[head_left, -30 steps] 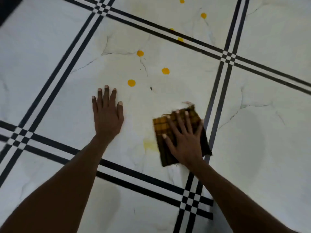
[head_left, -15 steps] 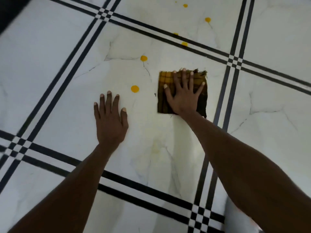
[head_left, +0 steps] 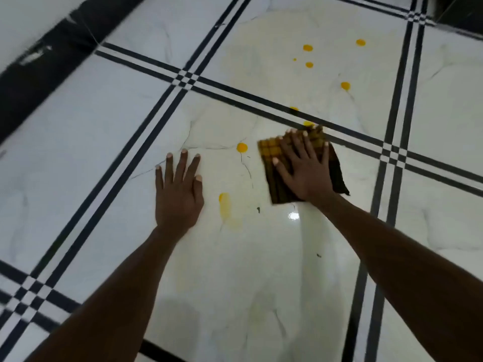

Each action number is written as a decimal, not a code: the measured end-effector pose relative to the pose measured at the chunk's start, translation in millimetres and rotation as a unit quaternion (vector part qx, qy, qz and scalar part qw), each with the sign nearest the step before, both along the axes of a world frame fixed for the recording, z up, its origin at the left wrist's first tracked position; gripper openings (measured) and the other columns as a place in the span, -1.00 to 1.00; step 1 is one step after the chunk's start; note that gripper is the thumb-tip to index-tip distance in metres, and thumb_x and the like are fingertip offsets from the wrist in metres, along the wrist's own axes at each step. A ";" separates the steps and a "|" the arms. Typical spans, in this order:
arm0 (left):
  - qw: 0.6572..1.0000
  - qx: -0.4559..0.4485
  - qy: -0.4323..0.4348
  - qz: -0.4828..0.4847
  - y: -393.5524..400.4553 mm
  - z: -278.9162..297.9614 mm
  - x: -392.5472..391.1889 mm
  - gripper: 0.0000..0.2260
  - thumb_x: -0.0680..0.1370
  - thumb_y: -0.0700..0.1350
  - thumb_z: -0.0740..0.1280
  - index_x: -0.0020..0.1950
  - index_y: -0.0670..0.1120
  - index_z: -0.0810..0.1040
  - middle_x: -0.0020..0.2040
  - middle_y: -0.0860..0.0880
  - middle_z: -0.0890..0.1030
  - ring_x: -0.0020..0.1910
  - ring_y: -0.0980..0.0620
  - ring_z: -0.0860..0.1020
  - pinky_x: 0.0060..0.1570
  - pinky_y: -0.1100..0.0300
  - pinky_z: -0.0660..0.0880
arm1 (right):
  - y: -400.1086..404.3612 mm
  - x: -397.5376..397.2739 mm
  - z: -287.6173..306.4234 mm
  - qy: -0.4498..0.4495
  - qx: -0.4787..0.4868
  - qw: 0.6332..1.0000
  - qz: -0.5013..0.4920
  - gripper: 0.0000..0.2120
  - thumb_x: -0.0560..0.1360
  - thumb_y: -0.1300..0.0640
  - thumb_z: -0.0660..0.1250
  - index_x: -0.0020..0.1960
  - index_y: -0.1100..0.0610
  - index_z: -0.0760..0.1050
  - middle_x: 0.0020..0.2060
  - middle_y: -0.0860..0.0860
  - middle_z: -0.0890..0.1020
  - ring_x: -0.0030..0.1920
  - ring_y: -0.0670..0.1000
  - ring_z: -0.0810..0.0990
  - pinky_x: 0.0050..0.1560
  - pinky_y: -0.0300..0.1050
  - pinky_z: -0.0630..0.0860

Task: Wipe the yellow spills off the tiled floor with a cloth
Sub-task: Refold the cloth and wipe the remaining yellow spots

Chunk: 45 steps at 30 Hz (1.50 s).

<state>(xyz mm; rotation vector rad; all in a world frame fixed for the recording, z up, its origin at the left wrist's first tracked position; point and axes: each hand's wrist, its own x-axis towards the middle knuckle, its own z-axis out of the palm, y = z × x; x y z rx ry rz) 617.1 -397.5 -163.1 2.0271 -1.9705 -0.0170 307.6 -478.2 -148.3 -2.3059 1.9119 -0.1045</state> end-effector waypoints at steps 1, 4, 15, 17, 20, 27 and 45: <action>1.000 0.003 0.005 -0.001 1.1 -0.7 -0.3 -0.54 0.73 -0.01 0.06 0.65 0.03 0.25 0.68 -0.06 0.21 0.69 -0.18 0.10 0.63 -0.24 0.06 | -19.7 13.9 -2.5 -0.003 -0.007 1.000 -0.014 -0.37 0.66 -0.34 -0.07 0.68 -0.16 0.07 0.71 -0.04 0.03 0.71 0.08 -0.06 0.61 0.46 -0.16; 0.999 0.028 0.022 -0.010 -9.6 2.0 -1.9 -0.53 0.73 0.00 0.00 0.67 0.05 0.21 0.70 -0.03 0.15 0.71 -0.12 0.02 0.65 -0.20 0.02 | -64.2 62.3 -3.0 -0.011 -0.013 1.000 0.016 -0.39 0.68 -0.29 -0.05 0.67 -0.10 0.16 0.71 0.01 0.08 0.71 0.14 -0.03 0.60 0.48 -0.14; 0.995 0.086 0.040 0.000 -23.9 19.5 -3.1 -0.51 0.73 0.02 -0.05 0.69 0.06 0.14 0.72 0.01 0.08 0.71 -0.05 -0.07 0.65 -0.20 -0.02 | 64.4 3.8 12.8 -0.018 0.053 0.938 0.342 -0.36 0.66 -0.34 0.07 0.68 -0.17 0.10 0.71 -0.05 0.06 0.71 0.09 -0.04 0.60 0.46 -0.04; 0.996 0.084 0.040 0.004 -23.4 19.7 -3.3 -0.51 0.73 0.04 -0.07 0.69 0.05 0.14 0.71 0.00 0.09 0.71 -0.07 -0.05 0.66 -0.18 -0.04 | 6.9 -4.5 9.2 0.006 0.026 0.972 0.233 -0.35 0.66 -0.34 0.05 0.69 -0.17 0.07 0.70 -0.04 0.08 0.71 0.12 -0.01 0.56 0.49 0.01; 0.997 0.074 0.036 -0.005 -23.7 16.0 -4.5 -0.51 0.73 0.03 -0.05 0.68 0.05 0.17 0.71 -0.01 0.11 0.71 -0.08 -0.03 0.66 -0.16 -0.05 | -60.7 45.6 9.0 0.015 -0.002 0.998 0.057 -0.36 0.66 -0.35 -0.07 0.69 -0.16 0.05 0.71 0.00 0.04 0.71 0.16 -0.05 0.54 0.57 -0.08; 0.998 0.062 0.029 -0.002 -23.0 10.8 6.2 -0.53 0.74 0.00 -0.02 0.67 0.04 0.20 0.70 -0.04 0.15 0.70 -0.11 0.05 0.65 -0.19 0.01 | 130.7 100.4 10.1 -0.023 0.048 0.955 0.293 -0.35 0.68 -0.30 0.00 0.70 -0.09 0.05 0.72 0.01 0.00 0.71 0.15 -0.14 0.57 0.49 -0.10; 0.997 0.051 0.024 0.054 -17.3 11.8 -16.3 -0.60 0.71 -0.01 0.08 0.47 -0.16 0.43 0.49 -0.24 0.45 0.50 -0.34 0.36 0.55 -0.31 0.17 | 99.1 20.2 -7.0 -0.029 0.009 0.954 0.299 -0.32 0.66 -0.36 0.05 0.69 -0.10 0.09 0.71 -0.06 0.05 0.71 0.05 -0.08 0.61 0.42 -0.09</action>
